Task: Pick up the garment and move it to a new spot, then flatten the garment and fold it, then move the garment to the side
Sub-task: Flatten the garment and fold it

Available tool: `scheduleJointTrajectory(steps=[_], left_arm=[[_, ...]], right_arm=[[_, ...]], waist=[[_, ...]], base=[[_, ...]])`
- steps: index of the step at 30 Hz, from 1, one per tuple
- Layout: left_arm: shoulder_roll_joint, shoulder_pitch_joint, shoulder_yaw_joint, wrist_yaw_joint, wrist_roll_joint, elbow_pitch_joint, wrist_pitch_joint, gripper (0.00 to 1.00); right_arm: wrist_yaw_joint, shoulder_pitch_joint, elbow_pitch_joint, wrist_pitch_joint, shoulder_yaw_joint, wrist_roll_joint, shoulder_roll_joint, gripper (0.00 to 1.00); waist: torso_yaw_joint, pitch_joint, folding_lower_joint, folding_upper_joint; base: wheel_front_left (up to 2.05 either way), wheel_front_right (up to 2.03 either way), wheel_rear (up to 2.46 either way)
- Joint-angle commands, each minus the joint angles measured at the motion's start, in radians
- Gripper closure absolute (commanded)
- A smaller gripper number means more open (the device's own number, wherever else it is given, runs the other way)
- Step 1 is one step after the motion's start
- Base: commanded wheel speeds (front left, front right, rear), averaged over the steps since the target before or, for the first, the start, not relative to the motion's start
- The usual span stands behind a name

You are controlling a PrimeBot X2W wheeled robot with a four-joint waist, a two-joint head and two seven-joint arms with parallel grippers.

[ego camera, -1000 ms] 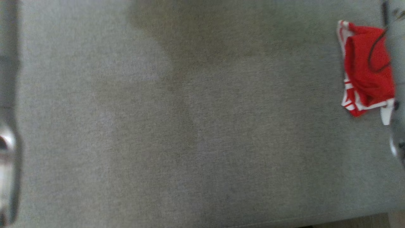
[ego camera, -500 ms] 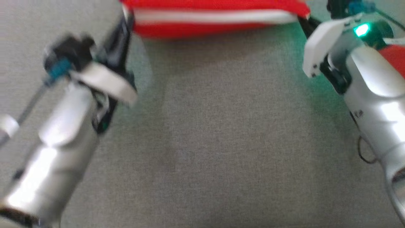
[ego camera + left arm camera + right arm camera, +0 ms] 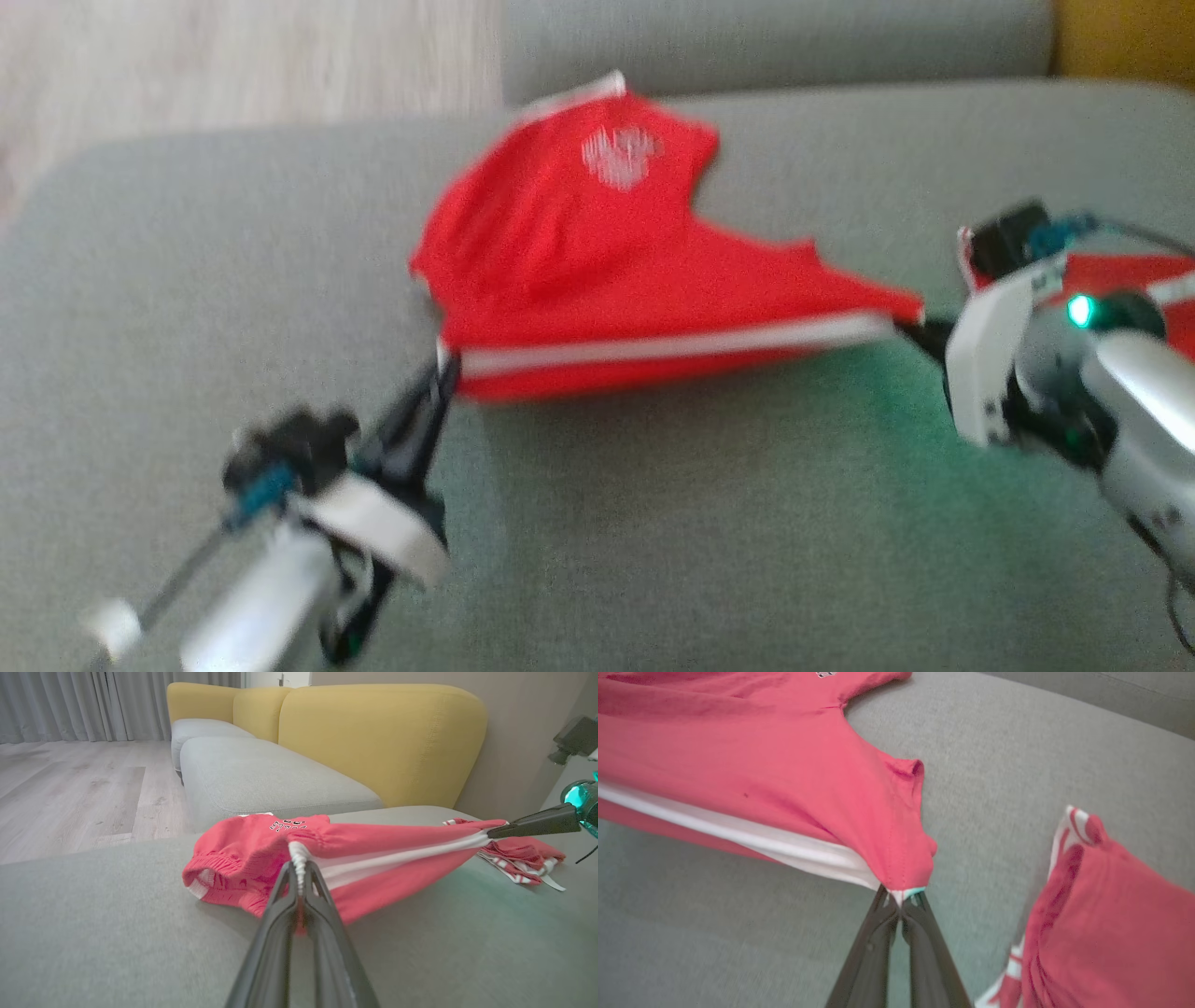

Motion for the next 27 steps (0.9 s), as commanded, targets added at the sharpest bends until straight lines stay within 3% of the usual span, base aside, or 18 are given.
scheduleJointTrajectory(steps=[1,9,15,19,27], left_arm=[[0.037,-0.004,0.053,0.015,0.001,-0.035,-0.012,1.00],[0.045,0.246,0.041,0.097,0.001,-0.230,-0.013,1.00],[0.056,0.347,0.018,0.147,0.001,-0.351,0.002,1.00],[0.059,0.335,0.022,0.158,0.003,-0.382,0.014,1.00],[0.038,0.202,0.030,0.145,0.019,-0.351,0.039,1.00]], right_arm=[[0.007,0.017,-0.026,0.005,0.002,0.016,-0.046,1.00],[0.007,0.186,-0.222,0.054,0.051,0.135,-0.212,1.00],[0.007,0.272,-0.321,0.058,0.011,0.166,-0.305,1.00],[0.007,0.260,-0.337,0.048,-0.034,0.134,-0.304,1.00],[0.007,0.124,-0.320,0.086,-0.108,0.028,-0.239,1.00]], waist=[[-0.007,-0.091,0.0004,-0.0001],[-0.012,-0.179,0.0004,-0.0001],[-0.004,-0.191,0.0004,-0.0001],[0.010,-0.180,0.0004,-0.0001],[0.065,-0.095,0.0004,-0.0001]], base=[[0.00,0.00,0.00],[0.00,0.00,0.00],[0.00,0.00,0.00],[0.00,0.00,0.00],[0.00,0.00,0.00]])
